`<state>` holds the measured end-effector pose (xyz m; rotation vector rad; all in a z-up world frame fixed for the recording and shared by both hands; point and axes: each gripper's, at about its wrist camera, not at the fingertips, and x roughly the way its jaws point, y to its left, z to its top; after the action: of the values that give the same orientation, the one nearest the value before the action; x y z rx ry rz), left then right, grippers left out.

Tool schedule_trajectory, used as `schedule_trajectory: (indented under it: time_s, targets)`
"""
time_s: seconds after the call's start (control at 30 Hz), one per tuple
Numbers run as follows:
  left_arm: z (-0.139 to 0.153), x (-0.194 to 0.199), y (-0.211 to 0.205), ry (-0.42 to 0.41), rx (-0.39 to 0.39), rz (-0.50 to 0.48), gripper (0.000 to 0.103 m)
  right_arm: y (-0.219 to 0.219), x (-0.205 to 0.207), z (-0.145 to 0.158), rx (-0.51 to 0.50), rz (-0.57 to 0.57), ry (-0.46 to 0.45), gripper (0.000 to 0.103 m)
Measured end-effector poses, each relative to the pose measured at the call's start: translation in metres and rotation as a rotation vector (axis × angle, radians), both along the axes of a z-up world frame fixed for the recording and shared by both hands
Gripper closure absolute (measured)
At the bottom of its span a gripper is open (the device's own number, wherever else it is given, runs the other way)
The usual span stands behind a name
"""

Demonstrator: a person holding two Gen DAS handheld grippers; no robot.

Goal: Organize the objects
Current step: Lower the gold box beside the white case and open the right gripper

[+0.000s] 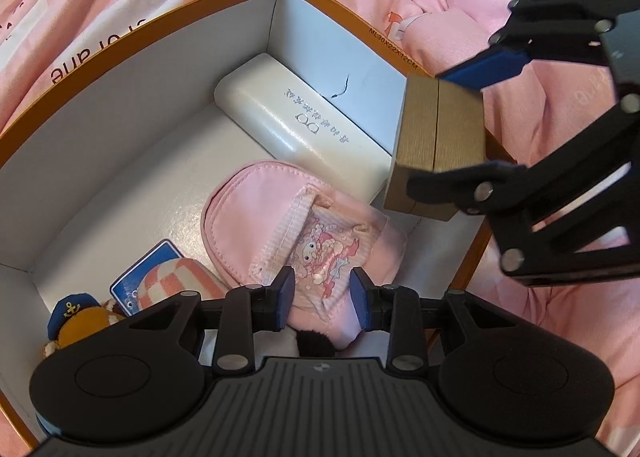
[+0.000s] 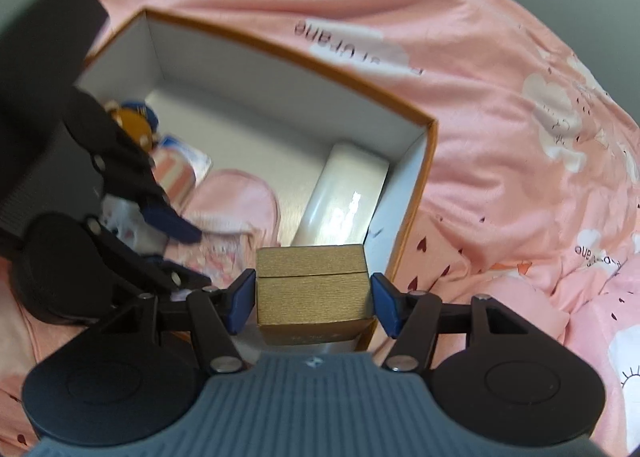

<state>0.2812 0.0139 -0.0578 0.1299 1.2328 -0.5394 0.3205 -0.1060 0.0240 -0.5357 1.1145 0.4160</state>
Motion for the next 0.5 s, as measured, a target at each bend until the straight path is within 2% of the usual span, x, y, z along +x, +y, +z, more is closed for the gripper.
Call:
schedule_trajectory:
  time_s: [0.27, 0.37, 0.5]
  targets:
    - [0.000, -0.004, 0.009, -0.024, -0.036, -0.016, 0.067, 0.016, 0.016, -0.018, -0.083, -0.060, 0.097, 0.040]
    - [0.000, -0.005, 0.010, -0.038, -0.039, -0.025, 0.068, 0.011, 0.027, -0.027, -0.065, -0.141, 0.196, 0.041]
    - [-0.001, -0.003, 0.013, -0.038, -0.050, -0.019, 0.070, -0.007, 0.041, -0.031, 0.015, -0.288, 0.339, 0.041]
